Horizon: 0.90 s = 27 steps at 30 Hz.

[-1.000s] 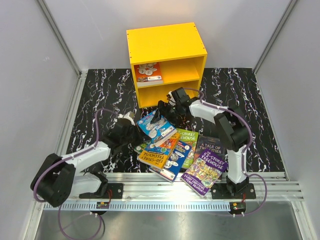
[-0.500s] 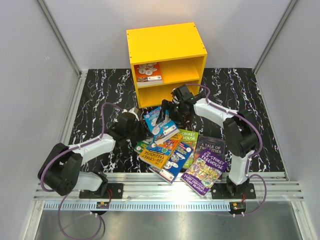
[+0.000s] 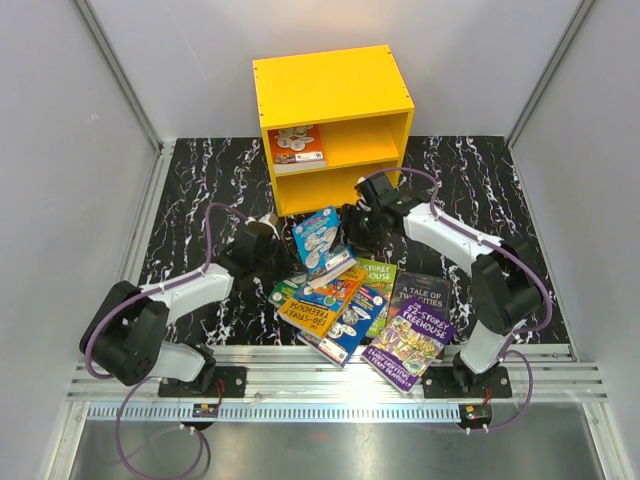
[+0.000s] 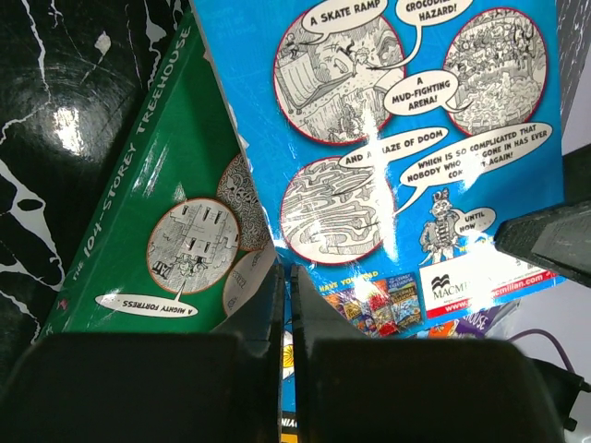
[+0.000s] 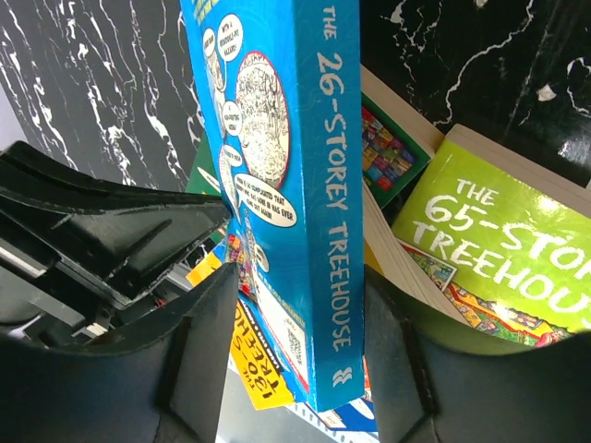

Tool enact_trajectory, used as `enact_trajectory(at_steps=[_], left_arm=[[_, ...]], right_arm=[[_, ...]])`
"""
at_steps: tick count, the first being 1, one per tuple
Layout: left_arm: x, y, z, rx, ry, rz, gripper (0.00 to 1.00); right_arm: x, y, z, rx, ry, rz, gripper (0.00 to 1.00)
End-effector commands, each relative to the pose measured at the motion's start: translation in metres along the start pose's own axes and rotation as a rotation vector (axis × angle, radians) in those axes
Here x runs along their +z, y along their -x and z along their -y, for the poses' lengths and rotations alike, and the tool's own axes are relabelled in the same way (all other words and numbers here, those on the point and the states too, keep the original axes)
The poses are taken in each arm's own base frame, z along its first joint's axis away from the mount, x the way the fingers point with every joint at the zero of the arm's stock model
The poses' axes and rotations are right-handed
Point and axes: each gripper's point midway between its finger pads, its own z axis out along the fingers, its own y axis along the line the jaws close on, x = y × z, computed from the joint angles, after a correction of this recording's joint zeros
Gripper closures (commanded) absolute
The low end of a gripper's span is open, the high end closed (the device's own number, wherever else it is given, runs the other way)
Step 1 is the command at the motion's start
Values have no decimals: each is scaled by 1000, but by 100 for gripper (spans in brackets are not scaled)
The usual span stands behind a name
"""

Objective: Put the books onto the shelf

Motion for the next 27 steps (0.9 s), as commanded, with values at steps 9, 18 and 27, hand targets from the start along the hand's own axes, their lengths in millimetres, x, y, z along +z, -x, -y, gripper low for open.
enact_trajectory(at_steps=[9, 18, 27], left_arm=[[5, -10, -14, -23, 79, -52, 100], [2, -9, -1, -37, 59, -47, 100], [-26, -2, 26, -8, 47, -34, 100]], right_arm=[[-18, -15, -12, 56, 71, 17, 34], [-18, -21, -13, 69, 105, 11, 92], [-61, 9, -59, -17, 200, 108, 100]])
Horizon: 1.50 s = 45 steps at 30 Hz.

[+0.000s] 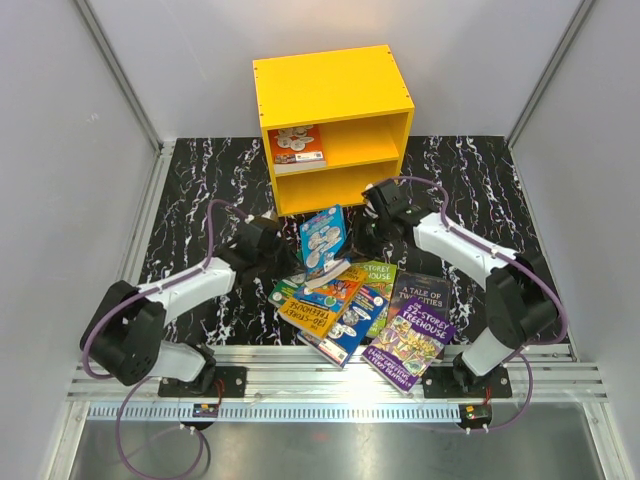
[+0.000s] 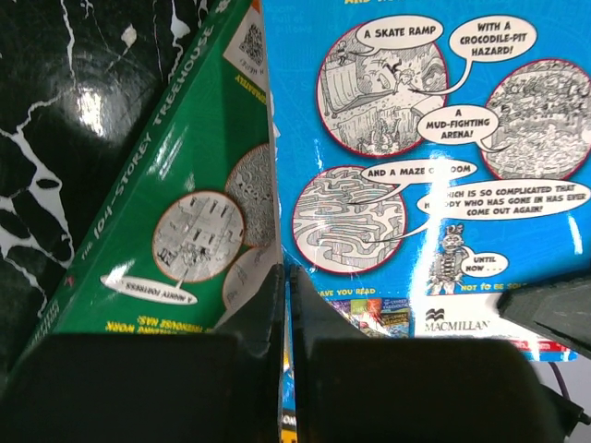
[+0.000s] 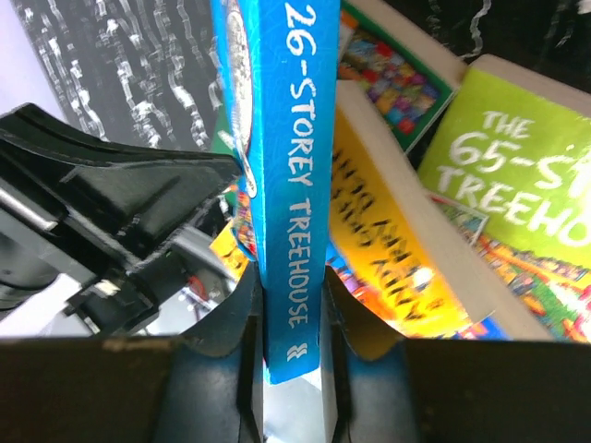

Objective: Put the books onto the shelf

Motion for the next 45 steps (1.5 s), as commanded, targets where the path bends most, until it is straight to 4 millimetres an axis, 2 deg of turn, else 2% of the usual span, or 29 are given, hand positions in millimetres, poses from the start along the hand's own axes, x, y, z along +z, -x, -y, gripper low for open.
enact_trajectory(at_steps=[1, 2, 3, 4, 6, 7, 9, 10, 13, 17, 22, 26, 29, 34, 38, 45], left_arm=[[-29, -6, 22, 50, -38, -29, 100], [-34, -9, 15, 55, -9, -35, 88], [-45, -5, 16, 62, -12, -6, 80], [-52, -9, 6, 64, 25, -11, 70], [-72, -6, 2, 72, 29, 37, 43], [-78, -8, -12, 65, 84, 48, 38], [-97, -5, -18, 56, 84, 94, 31], [-102, -10, -30, 47, 119, 89, 30], [-119, -14, -39, 29, 121, 107, 30], [-132, -20, -43, 7, 116, 110, 30], [-143, -21, -42, -16, 104, 124, 32], [-155, -23, -41, -15, 94, 134, 34], [-161, -23, -50, -22, 116, 163, 34], [-162, -32, -58, -46, 118, 148, 34], [-165, -33, -60, -45, 123, 150, 35], [-170, -37, -64, -33, 138, 140, 35]], right_arm=[[-48, 28, -66, -118, 149, 120, 100], [-56, 27, -69, -137, 146, 118, 100], [-66, 30, -78, -154, 163, 132, 100], [-79, 36, -93, -180, 191, 160, 100], [-98, 39, -106, -196, 220, 189, 100], [-111, 43, -120, -212, 251, 218, 100], [-127, 45, -132, -229, 282, 244, 100], [-137, 47, -142, -242, 308, 262, 100], [-154, 54, -157, -254, 343, 297, 100], [-162, 67, -168, -239, 388, 330, 100], [-157, 84, -168, -162, 436, 312, 100], [-158, 85, -168, -136, 478, 313, 100], [-161, 85, -166, -106, 510, 323, 100], [-161, 91, -159, -14, 568, 310, 100], [-169, 106, -164, -10, 627, 355, 100], [-170, 136, -175, 18, 699, 382, 100]])
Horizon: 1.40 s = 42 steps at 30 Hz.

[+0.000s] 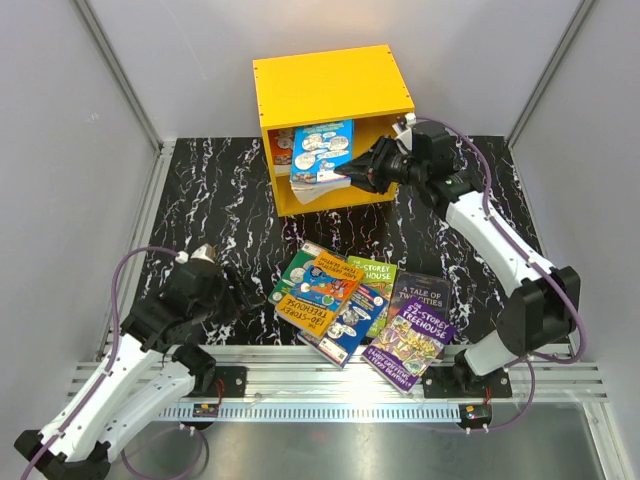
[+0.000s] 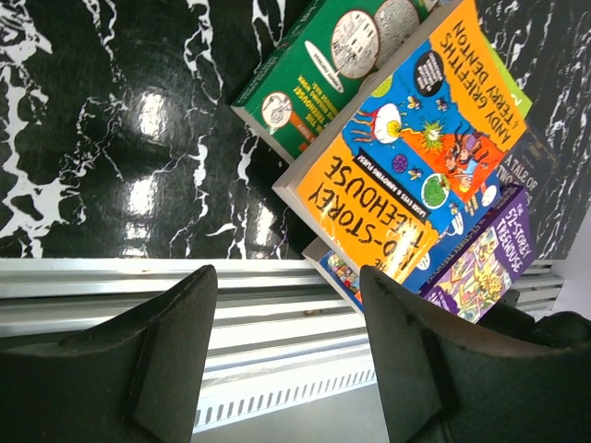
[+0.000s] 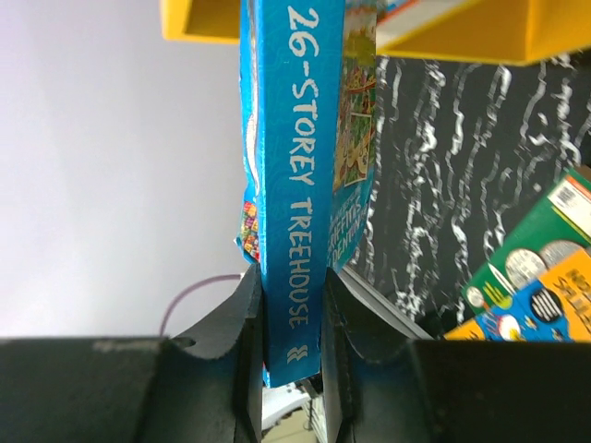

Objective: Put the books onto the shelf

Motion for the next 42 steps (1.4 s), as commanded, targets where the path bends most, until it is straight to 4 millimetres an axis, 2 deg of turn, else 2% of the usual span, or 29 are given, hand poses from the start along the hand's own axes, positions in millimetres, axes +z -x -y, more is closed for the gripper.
enact_trajectory(at_steps=[1, 3, 4, 7, 9, 14, 22, 23, 24, 25, 26, 28, 29, 30, 31, 32, 34, 37, 38, 40, 41, 42], left_arm=[[-4, 3, -3, 3, 7, 22, 35], [-6, 3, -3, 12, 5, 22, 35], [-6, 3, -3, 12, 9, 20, 35], [-7, 3, -3, 22, 11, 20, 35], [-7, 3, -4, 27, 14, 18, 35], [-6, 2, -5, 29, 12, 13, 35], [-1, -3, -6, 47, 13, -13, 35], [-1, -3, -6, 52, 14, -14, 35], [0, -4, -7, 56, 16, -16, 35], [1, -3, -7, 58, 19, -17, 35], [1, -4, -8, 64, 22, -20, 35], [3, -4, -9, 78, 30, -26, 35], [3, -4, -9, 83, 31, -27, 35], [3, -4, -9, 92, 32, -28, 35], [4, -4, -9, 96, 34, -30, 35], [5, -4, -10, 100, 42, -35, 35], [5, -5, -6, 113, 26, -51, 35], [8, -6, -5, 127, 31, -62, 35], [8, -5, -4, 129, 30, -63, 35], [10, -5, -3, 134, 26, -68, 35], [11, -7, -3, 135, 27, -77, 35], [13, -7, -2, 138, 24, -80, 35]], right_arm=[[-5, 22, -65, -84, 221, 49, 100], [7, 27, -61, -73, 230, 41, 100], [9, 30, -66, -67, 266, 47, 100], [25, 36, -56, -26, 295, 44, 100], [42, 40, -42, -1, 272, 26, 100], [68, 49, -13, 20, 197, 28, 100], [93, 74, -2, 95, 176, 112, 100], [99, 76, 3, 107, 166, 113, 97], [102, 79, -1, 111, 173, 124, 92], [107, 78, -1, 112, 171, 119, 83], [116, 77, 5, 119, 160, 108, 80], [122, 78, -2, 104, 166, 98, 69], [130, 74, 4, 105, 153, 83, 48], [132, 74, -1, 93, 156, 82, 40], [134, 74, 3, 91, 137, 78, 33], [134, 72, 5, 88, 131, 76, 1], [128, 70, 8, 74, 102, 78, 0], [118, 67, 26, 63, 16, 89, 0], [110, 66, 23, 51, 3, 98, 0], [99, 68, 35, 27, -73, 123, 0], [89, 67, 31, 12, -85, 136, 0], [82, 68, 41, 0, -142, 149, 0]])
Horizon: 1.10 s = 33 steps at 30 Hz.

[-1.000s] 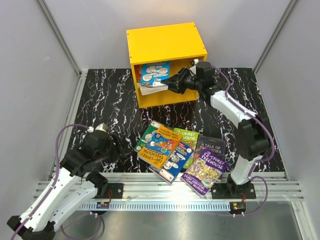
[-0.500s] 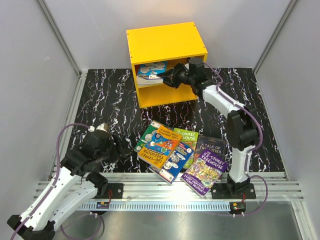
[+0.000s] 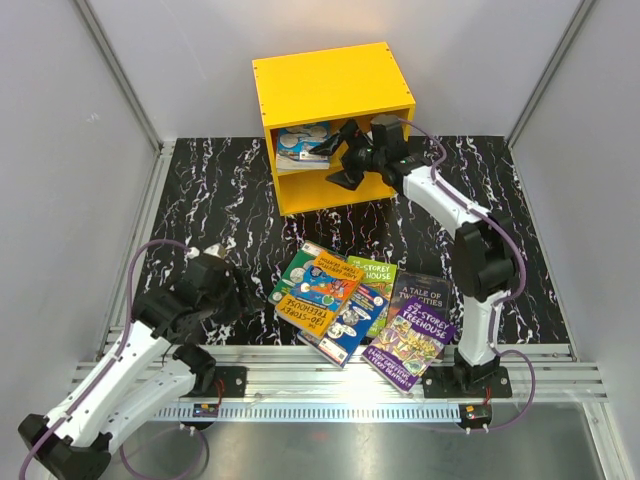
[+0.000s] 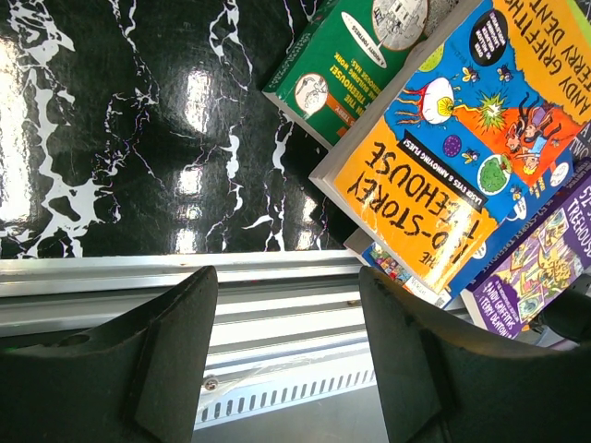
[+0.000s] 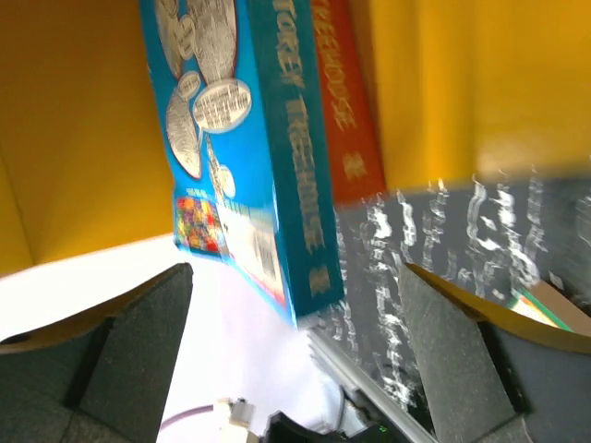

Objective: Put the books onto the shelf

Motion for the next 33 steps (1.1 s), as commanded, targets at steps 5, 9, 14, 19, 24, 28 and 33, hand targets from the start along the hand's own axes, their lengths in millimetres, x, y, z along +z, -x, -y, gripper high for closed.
enact_trajectory(at_steps=[5, 9, 14, 19, 24, 28, 33], left_arm=[[6, 3, 14, 29, -57, -9, 36], [8, 4, 18, 25, -69, -17, 36], [8, 3, 18, 23, -70, -20, 37], [4, 4, 13, 22, -54, 1, 37], [3, 4, 9, 25, -42, 10, 36], [5, 5, 9, 26, -38, 7, 36], [6, 5, 11, 27, -45, 6, 36]], right_arm=[[-68, 11, -25, -168, -63, 122, 0], [-66, 5, -39, -149, 31, 100, 11], [-54, 7, -39, -109, 68, 83, 58], [-49, 2, -35, -82, 74, 60, 74], [-50, -12, -28, -75, 64, 40, 75], [-45, -18, -13, -64, 37, 27, 74], [-33, -12, -9, -55, 43, 36, 74]])
